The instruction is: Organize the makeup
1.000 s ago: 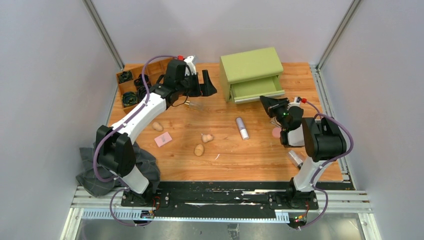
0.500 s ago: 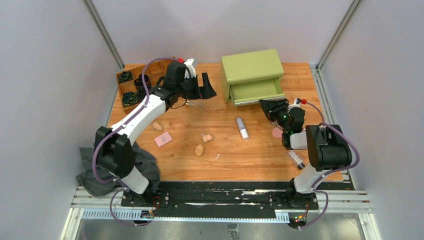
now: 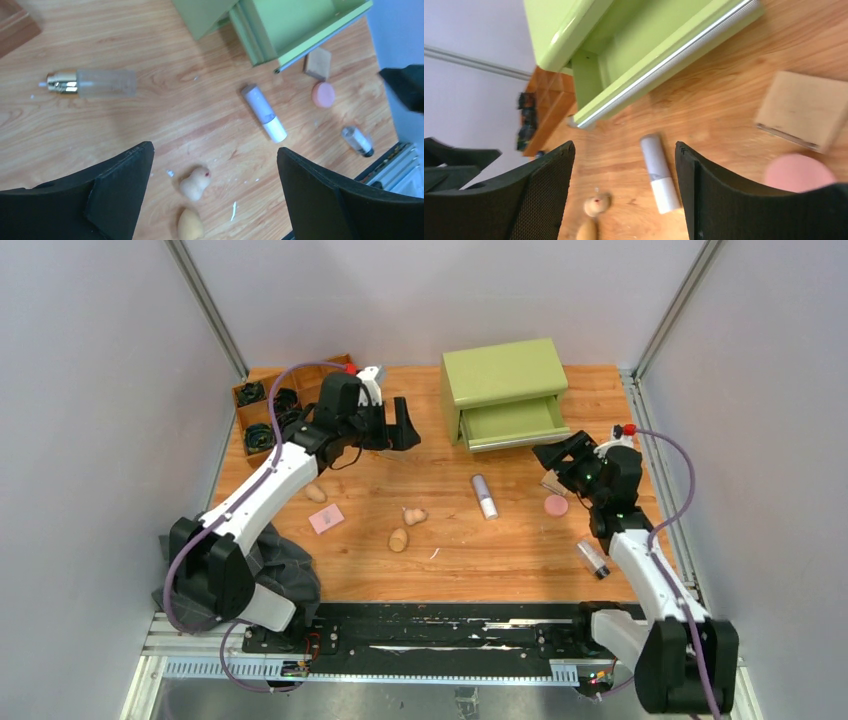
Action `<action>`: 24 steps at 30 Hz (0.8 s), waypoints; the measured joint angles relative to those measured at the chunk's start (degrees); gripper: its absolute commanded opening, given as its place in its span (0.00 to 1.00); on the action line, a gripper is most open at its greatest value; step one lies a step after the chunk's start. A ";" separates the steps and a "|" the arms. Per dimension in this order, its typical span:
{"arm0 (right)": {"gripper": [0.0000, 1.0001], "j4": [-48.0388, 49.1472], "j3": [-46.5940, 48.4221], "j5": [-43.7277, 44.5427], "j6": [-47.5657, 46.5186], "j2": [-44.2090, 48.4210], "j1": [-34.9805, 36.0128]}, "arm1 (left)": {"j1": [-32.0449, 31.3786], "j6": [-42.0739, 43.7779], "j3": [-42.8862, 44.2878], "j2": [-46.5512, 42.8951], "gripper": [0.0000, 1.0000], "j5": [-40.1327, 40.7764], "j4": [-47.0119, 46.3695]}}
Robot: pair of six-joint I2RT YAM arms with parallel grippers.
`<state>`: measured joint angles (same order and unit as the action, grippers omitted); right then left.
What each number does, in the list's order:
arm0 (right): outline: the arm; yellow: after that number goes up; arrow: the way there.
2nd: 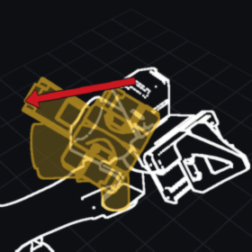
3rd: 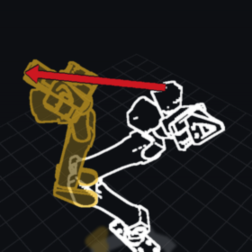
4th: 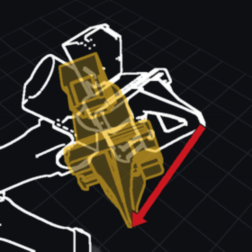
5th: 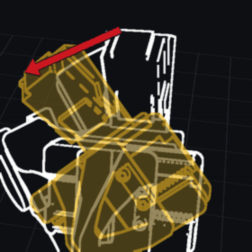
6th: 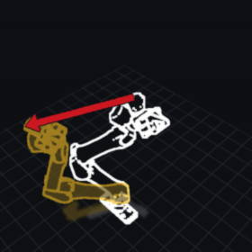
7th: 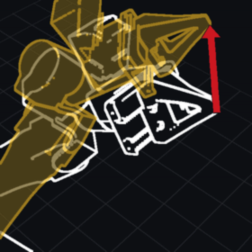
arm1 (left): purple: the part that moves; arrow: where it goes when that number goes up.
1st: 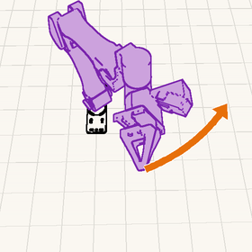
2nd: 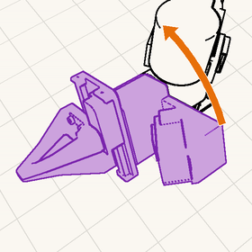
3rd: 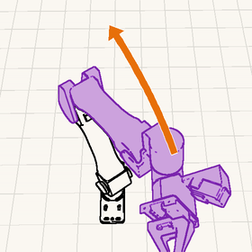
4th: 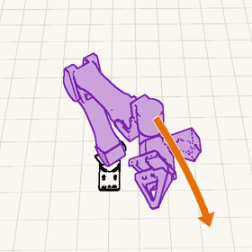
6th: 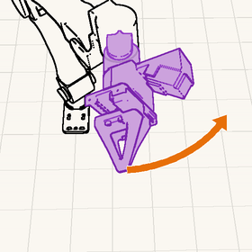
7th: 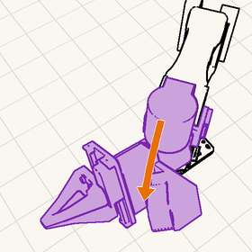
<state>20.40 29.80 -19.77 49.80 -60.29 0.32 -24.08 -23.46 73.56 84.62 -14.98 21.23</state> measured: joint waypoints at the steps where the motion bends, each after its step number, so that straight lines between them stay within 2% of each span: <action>1: 0.73 -5.95 1.95 1.55 -3.34 2.23 0.00 | 0.00 0.59 -0.81 -0.85 0.98 0.33 0.46; 5: 0.74 -23.10 5.66 7.32 -12.33 10.19 0.00 | 0.00 2.67 -5.07 -4.57 0.98 2.32 4.02; 10: 0.72 -35.17 5.07 10.21 -16.61 17.86 0.09 | -2.80 6.12 -8.02 -8.85 0.98 10.45 12.04; 14: 0.71 -38.51 2.21 10.49 -16.65 19.98 1.31 | -9.03 7.15 -9.09 -9.81 0.98 15.76 16.02; 24: 0.72 -40.44 2.64 12.81 -20.87 16.11 10.54 | -20.52 2.34 -16.02 -9.33 0.98 16.72 16.20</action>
<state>-20.03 32.45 -6.96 28.93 -44.18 10.85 -44.60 -21.12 57.54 75.29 1.74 37.43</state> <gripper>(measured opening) 0.716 0.980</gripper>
